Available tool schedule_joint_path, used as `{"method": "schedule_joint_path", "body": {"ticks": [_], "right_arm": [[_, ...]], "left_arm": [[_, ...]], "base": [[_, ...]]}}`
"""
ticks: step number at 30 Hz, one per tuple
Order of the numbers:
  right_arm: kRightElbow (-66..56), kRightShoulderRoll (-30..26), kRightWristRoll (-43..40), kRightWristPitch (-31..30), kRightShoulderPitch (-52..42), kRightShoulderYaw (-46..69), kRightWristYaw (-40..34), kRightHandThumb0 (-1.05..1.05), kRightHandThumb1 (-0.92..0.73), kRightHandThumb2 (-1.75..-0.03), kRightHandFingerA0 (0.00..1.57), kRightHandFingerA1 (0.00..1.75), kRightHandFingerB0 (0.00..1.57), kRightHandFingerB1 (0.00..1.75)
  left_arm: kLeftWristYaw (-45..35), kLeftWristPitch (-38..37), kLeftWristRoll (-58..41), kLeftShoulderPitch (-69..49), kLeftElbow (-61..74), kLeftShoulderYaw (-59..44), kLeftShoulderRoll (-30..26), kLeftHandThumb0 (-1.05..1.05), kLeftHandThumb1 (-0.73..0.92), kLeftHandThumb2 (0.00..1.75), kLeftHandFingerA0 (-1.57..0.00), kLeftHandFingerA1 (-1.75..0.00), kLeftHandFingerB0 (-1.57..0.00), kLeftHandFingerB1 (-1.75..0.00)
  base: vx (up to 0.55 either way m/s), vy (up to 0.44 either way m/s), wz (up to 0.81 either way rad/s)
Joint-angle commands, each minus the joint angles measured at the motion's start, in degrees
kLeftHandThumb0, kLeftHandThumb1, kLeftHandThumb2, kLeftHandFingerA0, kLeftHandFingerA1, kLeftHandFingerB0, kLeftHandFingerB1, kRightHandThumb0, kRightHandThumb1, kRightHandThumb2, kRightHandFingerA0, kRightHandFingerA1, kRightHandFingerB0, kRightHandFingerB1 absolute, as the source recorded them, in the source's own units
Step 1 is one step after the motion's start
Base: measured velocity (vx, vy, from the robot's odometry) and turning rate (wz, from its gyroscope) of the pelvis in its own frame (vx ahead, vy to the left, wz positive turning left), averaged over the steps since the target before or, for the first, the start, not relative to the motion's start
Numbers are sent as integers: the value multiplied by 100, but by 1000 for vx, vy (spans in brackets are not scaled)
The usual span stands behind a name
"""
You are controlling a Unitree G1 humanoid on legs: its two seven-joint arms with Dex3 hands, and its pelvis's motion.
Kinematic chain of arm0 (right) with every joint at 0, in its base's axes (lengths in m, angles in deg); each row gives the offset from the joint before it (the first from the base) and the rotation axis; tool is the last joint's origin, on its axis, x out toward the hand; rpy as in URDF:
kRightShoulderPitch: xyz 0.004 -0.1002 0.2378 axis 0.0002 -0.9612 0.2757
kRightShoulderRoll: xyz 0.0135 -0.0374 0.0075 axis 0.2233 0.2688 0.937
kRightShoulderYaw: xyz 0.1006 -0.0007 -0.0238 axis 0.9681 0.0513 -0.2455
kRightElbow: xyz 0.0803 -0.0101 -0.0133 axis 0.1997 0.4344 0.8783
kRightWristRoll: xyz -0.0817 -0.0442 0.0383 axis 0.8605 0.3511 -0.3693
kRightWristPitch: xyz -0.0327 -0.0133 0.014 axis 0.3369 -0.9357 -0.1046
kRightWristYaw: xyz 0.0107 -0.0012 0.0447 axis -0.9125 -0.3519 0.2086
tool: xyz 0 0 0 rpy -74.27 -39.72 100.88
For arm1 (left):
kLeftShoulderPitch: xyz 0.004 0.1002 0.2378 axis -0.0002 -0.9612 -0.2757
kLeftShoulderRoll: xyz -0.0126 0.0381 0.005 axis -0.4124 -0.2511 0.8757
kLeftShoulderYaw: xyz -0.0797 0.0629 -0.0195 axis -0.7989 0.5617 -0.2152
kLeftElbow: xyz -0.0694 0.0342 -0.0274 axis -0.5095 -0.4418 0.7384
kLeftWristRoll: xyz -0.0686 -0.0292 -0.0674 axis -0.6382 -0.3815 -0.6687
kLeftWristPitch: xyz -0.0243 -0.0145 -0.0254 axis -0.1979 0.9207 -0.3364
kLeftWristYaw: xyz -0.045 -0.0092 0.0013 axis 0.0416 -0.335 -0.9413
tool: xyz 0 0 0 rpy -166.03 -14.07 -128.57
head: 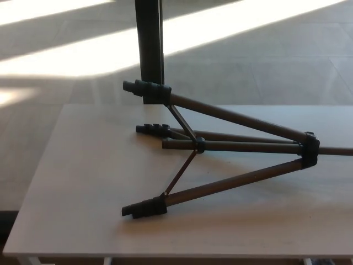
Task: Use both hands of the robot to pick up the tripod lying in the middle of the desk and make it stand upright on the desk
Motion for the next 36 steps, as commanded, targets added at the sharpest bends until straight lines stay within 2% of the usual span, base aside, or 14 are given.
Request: {"method": "schedule_joint_path", "body": {"ticks": [1, 2, 7, 8, 10, 13, 18, 25, 26, 28, 29, 30, 31, 36], "right_arm": [[30, -52, -1089, 298, 270, 866, -77, -52, -59, -58, 79, 66, 61, 44], [-309, -1, -1398, -84, 354, 1190, -337, -60, -51, -90, 67, 70, 44, 57], [-692, -9, -2018, -563, 608, 1927, -369, -58, -66, -60, 62, 66, 47, 42], [-1088, 63, -2270, -841, 633, 2105, -380, -60, -66, -60, 53, 64, 42, 41], [-1587, 72, -2604, -1126, 918, 2404, -685, -60, -51, -89, 60, 69, 28, 51], [-2823, 279, -3000, -1338, 1301, 2497, -1028, -57, -66, -60, 67, 63, 33, 41], [-5247, 697, -3777, -1712, 1809, 2102, -1461, -53, -68, -60, 62, 60, 57, 48], [-7427, 1331, -3367, -1622, 2708, 713, -2228, -60, -67, -60, 76, 61, 67, 49], [-7492, 1429, -3275, -1573, 2804, 530, -2124, -64, -67, -60, 78, 61, 67, 48], [-7622, 1563, -3191, -1621, 2871, 214, -1921, -66, -67, -61, 80, 61, 67, 49], [-7671, 1639, -3086, -1658, 2934, 47, -1865, -65, -65, -60, 82, 61, 68, 50], [-7705, 1677, -3050, -1687, 2957, 5, -1849, -65, -65, -60, 82, 61, 68, 50], [-7729, 1755, -2938, -1711, 2976, -235, -1657, -65, -66, -60, 82, 62, 68, 50], [-7932, 2006, -2461, -2049, 2918, -1213, -1113, -62, -74, -62, 68, 61, 53, 45]], "left_arm": [[-149, -266, -587, 0, -228, -492, -367, -45, 59, 57, -68, -70, -61, -56], [-153, -287, -713, 66, -40, -638, -416, -46, 59, 57, -71, -82, -62, -66], [-50, -297, -1278, -310, 2060, -1301, 183, -56, 59, 57, -78, -89, -80, -78], [-93, -659, -1353, 148, 1320, -1456, -62, -62, 46, 92, -82, -84, -79, -76], [-253, -1052, -1529, 875, 590, -1719, -413, -64, 61, 59, -78, -62, -77, -56], [-126, -991, -1681, 1284, 1640, -1831, -378, -60, 63, 59, -78, -61, -78, -56], [-16, -836, -1793, 2029, 3202, -1759, -319, -58, 64, 60, -78, -57, -78, -50], [409, -325, -1935, 2895, 5384, -1215, 191, -75, 58, 60, -104, -58, -94, -50], [569, -141, -1859, 3025, 5693, -1079, 251, -91, 43, 94, -104, -68, -93, -57], [513, -92, -1787, 3264, 5959, -837, 328, -83, 54, 58, -102, -58, -90, -49], [382, -220, -1679, 3410, 5976, -669, 348, -82, 47, 99, -89, -67, -75, -57], [320, -259, -1621, 3450, 5996, -628, 365, -82, 47, 99, -89, -67, -75, -57], [431, -89, -1626, 3659, 6315, -443, 479, -70, 62, 60, -83, -61, -75, -49], [419, 434, -1153, 4264, 7292, 459, 536, -58, 75, 62, -69, -67, -59, -55]], "base": [[0, 0, 0], [0, 0, 0], [0, 0, 0], [0, 0, 0], [0, 0, 0], [0, 0, 0], [0, 0, 0], [0, 0, 0], [0, 0, 0], [0, 0, 0], [0, 0, 0], [0, 0, 0], [0, 0, 0], [0, 0, 0]]}}
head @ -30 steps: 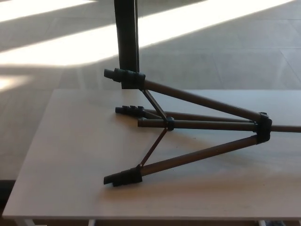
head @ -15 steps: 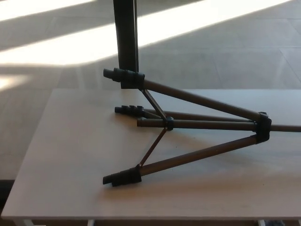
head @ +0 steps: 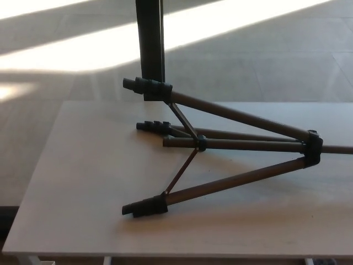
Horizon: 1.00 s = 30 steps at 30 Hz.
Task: Use both hands of the robot to pick up the tripod lying in the middle of the desk and make it stand upright on the desk
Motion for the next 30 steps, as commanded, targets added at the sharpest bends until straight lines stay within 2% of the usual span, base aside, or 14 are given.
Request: {"method": "schedule_joint_path", "body": {"ticks": [1, 4, 6, 9, 14, 21, 23, 28, 30], "right_arm": [[-2761, 805, -556, -1274, 643, -2003, -536, -64, -72, -62, 76, 58, 62, 45], [-2681, 778, -603, -1332, 603, -2319, -104, -68, -69, -61, 82, 54, 66, 44], [-2735, 690, -514, -1690, 550, -2751, 82, -73, -69, -61, 80, 55, 66, 45], [-2699, 705, -682, -2097, 556, -2978, 40, -73, -71, -61, 72, 59, 57, 46], [-2580, 731, -665, -2545, 435, -3317, -89, -70, -73, -62, 69, 59, 51, 44], [-2150, 859, -831, -2743, 265, -3342, -161, -69, -71, -61, 72, 60, 57, 45], [-2084, 892, -839, -2741, 174, -3325, -140, -67, -72, -62, 69, 58, 56, 45], [-2076, 1027, -782, -2781, 24, -3295, -284, -68, -73, -62, 69, 58, 54, 45], [-2069, 1117, -743, -2852, -84, -3281, -381, -68, -74, -62, 70, 61, 56, 44]], "left_arm": [[517, 890, -203, 1652, 3249, 1462, 318, -56, 72, 62, -70, -66, -60, -54], [524, 1278, -203, 2038, 3420, 1741, 343, -51, 72, 62, -73, -66, -58, -53], [399, 1394, -144, 2511, 3427, 2070, 406, -49, 71, 61, -72, -68, -58, -55], [360, 1395, 189, 2770, 3399, 2381, 445, -51, 74, 62, -67, -64, -58, -54], [277, 1325, 377, 3233, 3110, 2795, 583, -51, 71, 62, -77, -61, -64, -48], [-48, 1334, 816, 3874, 2905, 3506, 290, -57, 72, 61, -70, -62, -64, -50], [-117, 1475, 833, 4119, 2911, 3667, 222, -57, 72, 61, -71, -71, -69, -51], [-191, 1702, 850, 4487, 2940, 3915, 92, -56, 70, 61, -71, -74, -66, -56], [-292, 1707, 913, 4727, 2827, 4070, 33, -55, 69, 60, -68, -73, -60, -58]], "base": [[0, 0, 0], [0, 0, 0], [0, 0, 0], [0, 0, 0], [0, 0, 0], [0, 0, 0], [0, 0, 0], [0, 0, 0], [0, 0, 0]]}}
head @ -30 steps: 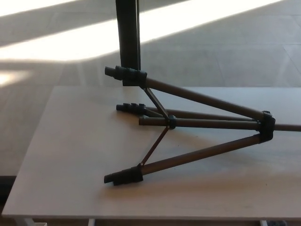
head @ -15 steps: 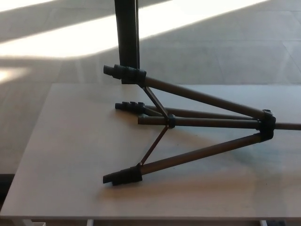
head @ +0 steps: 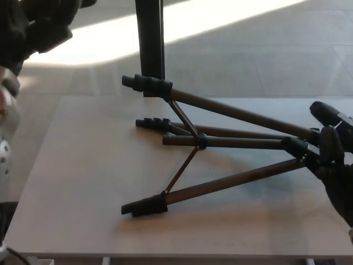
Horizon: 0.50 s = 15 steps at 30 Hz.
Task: Use both hands of the robot to pick up the tripod lying in the middle of the desk and make it stand upright on the desk
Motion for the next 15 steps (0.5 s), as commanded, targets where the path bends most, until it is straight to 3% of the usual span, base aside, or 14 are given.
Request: {"method": "schedule_joint_path", "body": {"ticks": [1, 7, 12, 15], "right_arm": [[-30, 185, -234, -824, -326, 11, -345, -66, -74, -62, 70, 60, 57, 45], [-171, 398, -204, -1028, -655, 32, -472, -65, -73, -62, 72, 60, 60, 47], [-314, 763, -326, -1118, -939, 275, -817, -64, -68, -61, 70, 60, 59, 47], [-378, 968, -443, -1063, -1230, 454, -831, -62, -73, -62, 61, 58, 52, 45]], "left_arm": [[-308, 688, 459, 676, -18, 448, -316, -56, 69, 60, -69, -74, -61, -58], [-547, 649, 883, 1155, -393, 985, -558, -52, 69, 60, -69, -66, -59, -54], [-771, 37, 1325, 1613, -984, 1540, -511, -48, 65, 59, -73, -68, -66, -54], [-874, -349, 1906, 2060, -1650, 2199, -414, -59, 65, 60, -74, -67, -65, -53]], "base": [[0, 0, 0], [0, 0, 0], [0, 0, 0], [0, 0, 0]]}}
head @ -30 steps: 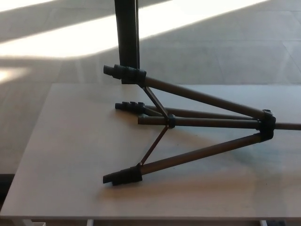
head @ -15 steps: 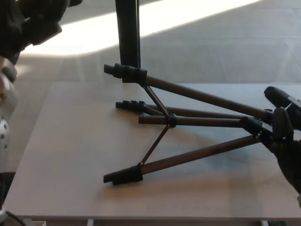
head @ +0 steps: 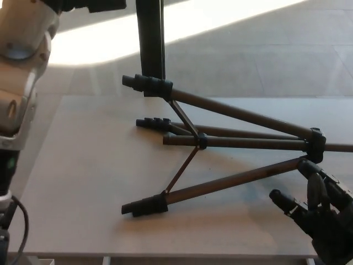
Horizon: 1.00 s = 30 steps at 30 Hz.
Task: Use both hands of the robot to pick up the tripod lying in the middle of the desk and make it stand upright on the desk
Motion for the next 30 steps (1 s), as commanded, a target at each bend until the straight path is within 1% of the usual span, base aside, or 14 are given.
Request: {"method": "schedule_joint_path", "body": {"ticks": [1, 4, 8, 15, 16, 18, 21, 23, 25, 26, 27, 28, 29, 30], "right_arm": [[-189, 306, -266, -172, -398, 309, -387, -62, -73, -62, 63, 58, 52, 44], [-190, 453, -210, -147, -476, 344, -473, -63, -72, -62, 72, 58, 58, 45], [-252, 488, -213, -200, -421, 365, -549, -62, -72, -62, 70, 56, 57, 45], [-336, 361, -137, -293, -372, 232, -486, -64, -71, -62, 66, 52, 55, 43], [-336, 372, -114, -306, -389, 152, -456, -64, -71, -62, 70, 54, 55, 44], [-339, 420, -103, -295, -430, 66, -446, -64, -71, -62, 67, 54, 52, 43], [-261, 474, -73, -246, -438, -59, -440, -63, -71, -61, 68, 54, 53, 44], [-166, 509, -19, -192, -381, -169, -439, -62, -71, -62, 69, 54, 58, 45], [-153, 513, -46, -207, -324, -184, -467, -62, -71, -61, 69, 55, 59, 45], [-151, 543, -93, -237, -245, -151, -539, -62, -70, -61, 69, 58, 62, 46], [-142, 539, -128, -242, -182, -139, -536, -62, -70, -61, 69, 58, 62, 46], [-150, 507, -91, -246, -174, -163, -536, -62, -70, -61, 70, 57, 62, 46], [-175, 486, -89, -256, -174, -178, -520, -63, -70, -61, 70, 57, 62, 46], [-171, 451, -84, -269, -150, -202, -481, -63, -71, -62, 69, 58, 61, 46]], "left_arm": [[-339, -594, 1017, 582, -779, 787, 121, -60, 63, 59, -76, -65, -65, -53], [-316, -495, 1009, 693, -1068, 965, 393, -59, 61, 58, -76, -65, -67, -54], [-76, -315, 1297, 760, -1464, 1290, 850, -62, 62, 59, -72, -66, -66, -54], [-67, -302, 1998, 847, -2096, 1978, 1118, -58, 58, 58, -65, -66, -63, -54], [-10, -321, 2089, 912, -2379, 2104, 1255, -60, 58, 58, -62, -67, -61, -54], [0, -331, 2158, 1004, -2593, 2196, 1389, -64, 60, 59, -64, -71, -61, -56], [-78, -344, 2343, 1189, -2812, 2361, 1470, -62, 60, 58, -64, -69, -62, -54], [-108, -496, 2785, 1415, -2980, 2750, 1400, -67, 61, 59, -53, -71, -61, -54], [-114, -538, 2864, 1475, -3031, 2834, 1358, -68, 60, 59, -51, -71, -60, -55], [-104, -767, 3213, 1597, -3160, 3150, 1210, -72, 67, 60, -56, -73, -60, -51], [-137, -931, 3472, 1705, -3280, 3400, 1084, -72, 67, 60, -56, -73, -60, -51], [-78, -948, 3549, 1707, -3315, 3485, 1052, -75, 66, 60, -61, -97, -62, -65], [10, -1094, 3722, 1729, -3353, 3650, 969, -76, 68, 60, -65, -100, -65, -65], [-21, -1158, 3795, 1766, -3428, 3757, 917, -76, 68, 61, -65, -89, -63, -59]], "base": [[0, 0, 0], [0, 0, 0], [0, 0, 0], [0, 0, 0], [0, 0, 0], [0, 0, 0], [0, 0, 0], [0, 0, 0], [0, 0, 0], [0, 0, 0], [0, 0, 0], [0, 0, 0], [0, 0, 0], [0, 0, 0]]}}
